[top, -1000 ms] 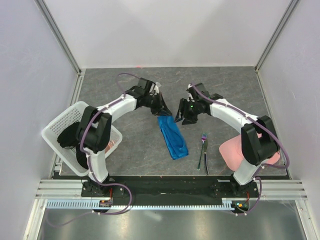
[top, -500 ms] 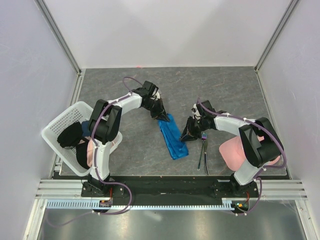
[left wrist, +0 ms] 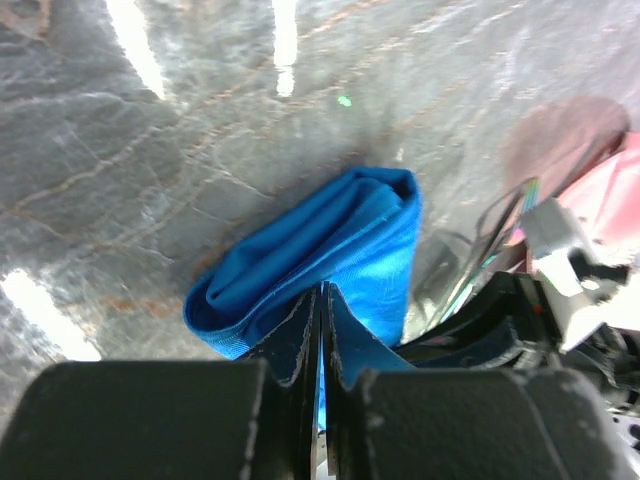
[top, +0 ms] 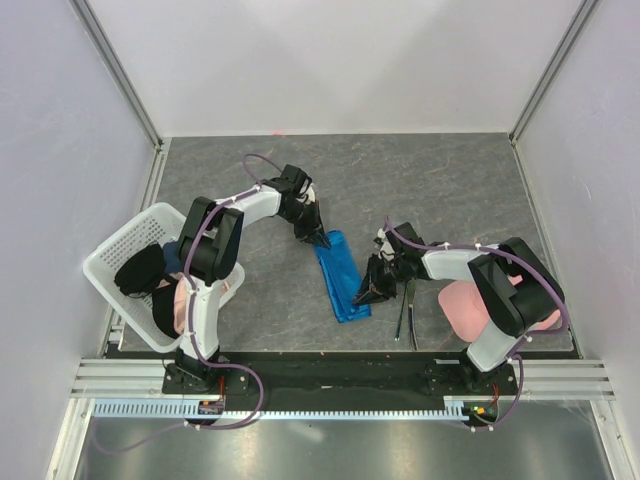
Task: Fold the napkin into a case and place the utensils inside
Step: Insert the top corner of the smaller rectangle folded napkin into the center of the board.
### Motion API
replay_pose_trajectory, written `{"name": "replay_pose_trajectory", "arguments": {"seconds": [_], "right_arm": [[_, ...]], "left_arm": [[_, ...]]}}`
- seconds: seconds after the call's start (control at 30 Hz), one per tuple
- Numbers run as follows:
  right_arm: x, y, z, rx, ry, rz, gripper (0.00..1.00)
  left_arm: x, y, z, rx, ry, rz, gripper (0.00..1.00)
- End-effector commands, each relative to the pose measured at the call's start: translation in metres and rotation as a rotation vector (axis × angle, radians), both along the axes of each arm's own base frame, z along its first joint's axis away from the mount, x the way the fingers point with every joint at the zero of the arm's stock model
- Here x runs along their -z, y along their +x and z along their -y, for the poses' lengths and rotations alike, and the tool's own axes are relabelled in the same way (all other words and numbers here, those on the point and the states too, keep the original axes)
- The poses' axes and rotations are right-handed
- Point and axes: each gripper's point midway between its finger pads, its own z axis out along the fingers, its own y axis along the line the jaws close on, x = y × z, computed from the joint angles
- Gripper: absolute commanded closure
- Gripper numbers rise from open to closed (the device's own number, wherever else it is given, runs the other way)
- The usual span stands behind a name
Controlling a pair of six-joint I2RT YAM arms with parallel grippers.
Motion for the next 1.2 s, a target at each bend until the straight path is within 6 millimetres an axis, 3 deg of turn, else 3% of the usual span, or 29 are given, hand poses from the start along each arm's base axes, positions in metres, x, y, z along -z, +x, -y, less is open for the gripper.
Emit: {"name": "replay_pose_trajectory", "arguments": {"seconds": [0.0, 0.07, 0.17, 0.33, 0.43, 0.47, 0.5, 0.53, 0.57, 0.6, 0.63, 0.67, 0.7, 0.77, 0.9, 1.17], "right_arm": [[0.016, 0.002, 0.011, -0.026, -0.075, 0.050, 0.77], [0.012, 0.002, 0.014, -0.043, -0.094, 0.056, 0.77], [-0.012, 0.012, 0.012, -0.060, -0.097, 0.111, 0.76], [-0.061, 0.053, -0.003, -0.072, -0.096, 0.248, 0.70], [-0.076, 0.083, -0.014, -0.094, -0.134, 0.331, 0.62], [-0.066, 0.090, -0.014, -0.102, -0.170, 0.312, 0.61], [-0.081, 0.110, -0.021, -0.092, -0.172, 0.367, 0.57], [-0.080, 0.122, -0.021, -0.083, -0.211, 0.388, 0.56], [-0.070, 0.129, -0.022, -0.087, -0.244, 0.375, 0.54], [-0.082, 0.146, -0.030, -0.073, -0.237, 0.418, 0.50], [-0.082, 0.151, -0.034, -0.074, -0.243, 0.420, 0.49], [-0.068, 0.158, -0.037, -0.074, -0.270, 0.404, 0.47], [-0.077, 0.170, -0.045, -0.068, -0.263, 0.429, 0.43], [-0.072, 0.182, -0.056, -0.082, -0.288, 0.435, 0.42], [-0.066, 0.186, -0.077, -0.137, -0.338, 0.461, 0.30], [-0.053, 0.178, -0.080, -0.173, -0.418, 0.455, 0.31]], "left_arm": [[0.010, 0.001, -0.008, 0.046, 0.050, 0.030, 0.95], [0.000, 0.005, -0.006, 0.052, 0.042, 0.055, 0.95], [-0.029, 0.013, -0.001, 0.053, 0.011, 0.104, 0.94], [-0.088, 0.022, 0.004, 0.045, -0.045, 0.203, 0.82], [-0.104, 0.020, -0.003, 0.020, -0.038, 0.219, 0.76], [-0.106, 0.022, -0.009, -0.004, -0.036, 0.214, 0.76], [-0.108, 0.022, -0.013, -0.018, -0.032, 0.215, 0.74], [-0.106, 0.019, -0.019, -0.037, -0.022, 0.203, 0.73], [-0.112, 0.021, -0.029, -0.076, -0.014, 0.210, 0.71], [-0.112, 0.021, -0.035, -0.093, -0.008, 0.205, 0.70], [-0.107, 0.016, -0.041, -0.106, 0.001, 0.186, 0.69], [-0.112, 0.016, -0.049, -0.127, 0.002, 0.196, 0.69], [-0.107, 0.012, -0.054, -0.133, 0.012, 0.181, 0.68], [-0.105, 0.009, -0.062, -0.143, 0.015, 0.175, 0.67], [-0.098, -0.005, -0.076, -0.154, 0.032, 0.153, 0.67], [-0.088, -0.015, -0.084, -0.158, 0.023, 0.125, 0.68]]}}
